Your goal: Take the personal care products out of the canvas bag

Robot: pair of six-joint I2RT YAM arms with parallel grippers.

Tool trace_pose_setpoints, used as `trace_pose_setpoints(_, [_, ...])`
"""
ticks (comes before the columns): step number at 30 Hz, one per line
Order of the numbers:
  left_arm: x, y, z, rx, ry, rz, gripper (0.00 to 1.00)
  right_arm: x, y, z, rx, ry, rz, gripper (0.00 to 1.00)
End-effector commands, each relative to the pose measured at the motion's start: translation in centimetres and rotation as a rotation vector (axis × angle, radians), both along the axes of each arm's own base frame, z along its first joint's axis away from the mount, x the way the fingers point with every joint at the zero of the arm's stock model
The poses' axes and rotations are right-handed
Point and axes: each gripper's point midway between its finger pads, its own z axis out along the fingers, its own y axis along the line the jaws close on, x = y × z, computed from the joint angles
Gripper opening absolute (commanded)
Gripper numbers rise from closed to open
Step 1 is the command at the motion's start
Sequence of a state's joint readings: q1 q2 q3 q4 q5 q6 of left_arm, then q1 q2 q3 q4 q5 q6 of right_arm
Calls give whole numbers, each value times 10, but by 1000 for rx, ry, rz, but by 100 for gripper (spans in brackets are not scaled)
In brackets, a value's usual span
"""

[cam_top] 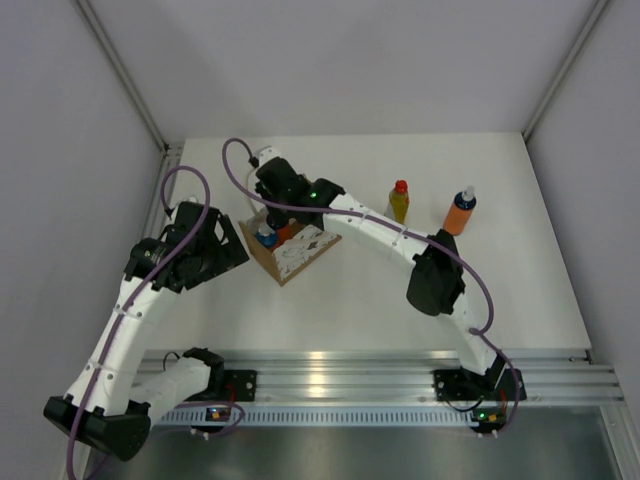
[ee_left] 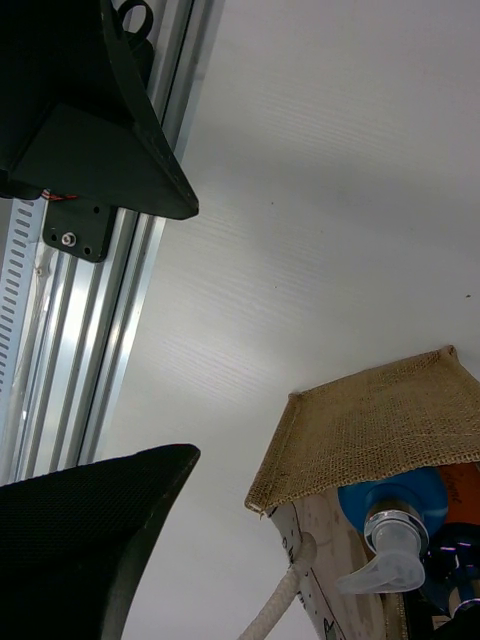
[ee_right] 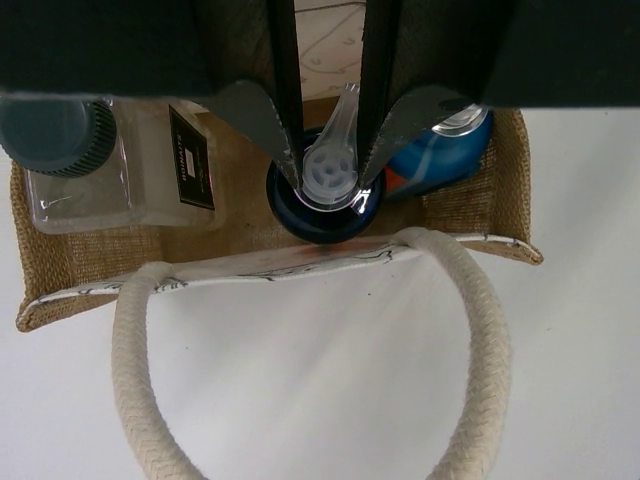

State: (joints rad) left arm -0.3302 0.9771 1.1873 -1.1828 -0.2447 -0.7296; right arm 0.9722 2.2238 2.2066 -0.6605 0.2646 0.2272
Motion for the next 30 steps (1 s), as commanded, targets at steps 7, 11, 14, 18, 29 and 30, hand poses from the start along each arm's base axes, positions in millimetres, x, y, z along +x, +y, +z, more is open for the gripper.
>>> trace_pose_setpoints(7, [-4, 4, 2, 13, -14, -5, 98, -7, -2, 119, 170, -173, 19, 0])
trace_pose_setpoints(11, [-5, 4, 2, 10, -12, -4, 98, -9, -9, 139, 191, -200, 14, 0])
trace_pose_setpoints(14, [-5, 3, 1, 9, -11, -3, 98, -12, -16, 157, 211, -223, 9, 0])
trace_pose_setpoints(18, [-5, 2, 1, 5, -8, -5, 98, -20, -31, 190, 256, -263, 3, 0])
trace_pose_setpoints(29, [-3, 0, -1, 1, 5, -4, 98, -40, -80, 273, 354, -384, -31, 0])
trace_pose_setpoints(30, [-3, 0, -2, 0, 8, -4, 98, -44, -88, 284, 370, -397, -36, 0])
